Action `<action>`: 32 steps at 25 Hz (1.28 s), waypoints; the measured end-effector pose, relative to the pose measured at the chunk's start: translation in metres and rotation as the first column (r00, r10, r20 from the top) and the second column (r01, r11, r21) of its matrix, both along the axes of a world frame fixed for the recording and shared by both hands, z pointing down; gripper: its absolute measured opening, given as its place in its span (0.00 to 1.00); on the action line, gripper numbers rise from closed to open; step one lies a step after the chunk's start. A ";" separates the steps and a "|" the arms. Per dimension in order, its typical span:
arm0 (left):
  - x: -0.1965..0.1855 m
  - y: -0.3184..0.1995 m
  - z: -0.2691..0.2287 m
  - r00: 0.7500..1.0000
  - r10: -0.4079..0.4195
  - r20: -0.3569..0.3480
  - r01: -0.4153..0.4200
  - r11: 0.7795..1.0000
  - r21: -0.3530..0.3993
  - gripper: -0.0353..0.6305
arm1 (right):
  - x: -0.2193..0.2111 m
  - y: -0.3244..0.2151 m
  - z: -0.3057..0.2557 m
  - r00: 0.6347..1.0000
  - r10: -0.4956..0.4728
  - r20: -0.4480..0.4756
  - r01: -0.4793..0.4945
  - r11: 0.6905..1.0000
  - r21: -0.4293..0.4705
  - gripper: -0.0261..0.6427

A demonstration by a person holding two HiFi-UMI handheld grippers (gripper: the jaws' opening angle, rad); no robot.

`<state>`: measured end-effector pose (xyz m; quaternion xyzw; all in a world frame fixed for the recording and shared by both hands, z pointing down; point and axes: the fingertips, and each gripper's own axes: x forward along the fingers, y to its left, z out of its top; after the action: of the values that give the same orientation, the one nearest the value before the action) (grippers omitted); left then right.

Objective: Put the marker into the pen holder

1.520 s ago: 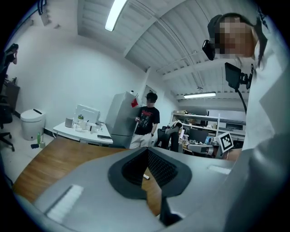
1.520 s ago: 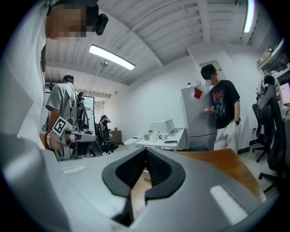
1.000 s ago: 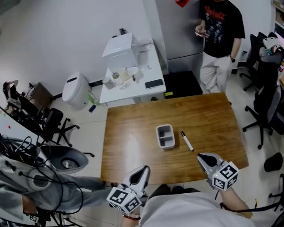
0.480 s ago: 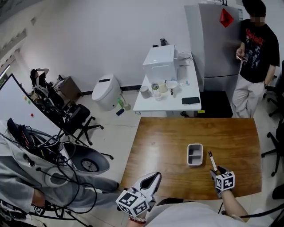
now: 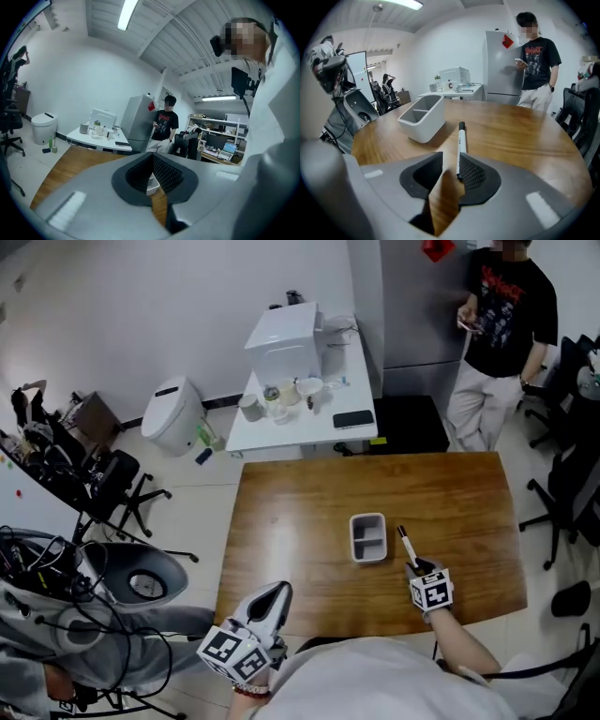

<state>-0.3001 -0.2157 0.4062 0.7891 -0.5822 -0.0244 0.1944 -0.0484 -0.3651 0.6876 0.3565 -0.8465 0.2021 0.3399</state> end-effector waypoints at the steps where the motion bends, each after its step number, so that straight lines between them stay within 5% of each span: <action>1: -0.003 -0.001 0.000 1.000 -0.003 -0.002 0.003 1.000 0.001 0.04 | -0.006 0.002 -0.001 1.000 -0.021 -0.003 0.021 1.000 0.006 0.19; 4: -0.005 -0.002 0.005 1.000 -0.014 -0.020 0.014 1.000 -0.015 0.04 | -0.012 0.010 -0.002 0.997 -0.066 -0.042 0.067 0.997 0.027 0.17; 15: 0.012 -0.014 0.009 0.998 0.035 -0.043 -0.036 0.999 -0.028 0.04 | 0.018 0.002 0.014 0.997 0.005 -0.080 -0.006 1.000 -0.020 0.27; 19: 0.010 -0.010 0.010 0.999 0.024 -0.043 -0.025 0.999 -0.027 0.04 | 0.013 0.008 0.014 0.996 -0.027 -0.087 0.026 1.000 -0.013 0.14; 24: 0.010 -0.007 0.009 0.999 0.020 -0.049 -0.021 0.999 -0.025 0.04 | 0.020 0.005 0.001 0.998 0.009 -0.069 -0.010 1.000 -0.007 0.13; 27: 0.009 -0.005 0.010 0.998 0.017 -0.054 -0.019 0.999 -0.026 0.04 | 0.017 0.000 -0.033 1.000 0.016 0.018 -0.016 0.999 0.042 0.13; 32: 0.008 -0.005 0.010 0.997 0.021 -0.071 -0.022 0.999 -0.026 0.04 | -0.016 0.021 -0.100 0.978 -0.179 0.110 0.169 0.981 0.093 0.13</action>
<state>-0.2917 -0.2203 0.4167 0.7912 -0.5667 -0.0425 0.2260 -0.0647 -0.3439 0.5874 0.2824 -0.9007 0.1569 0.2903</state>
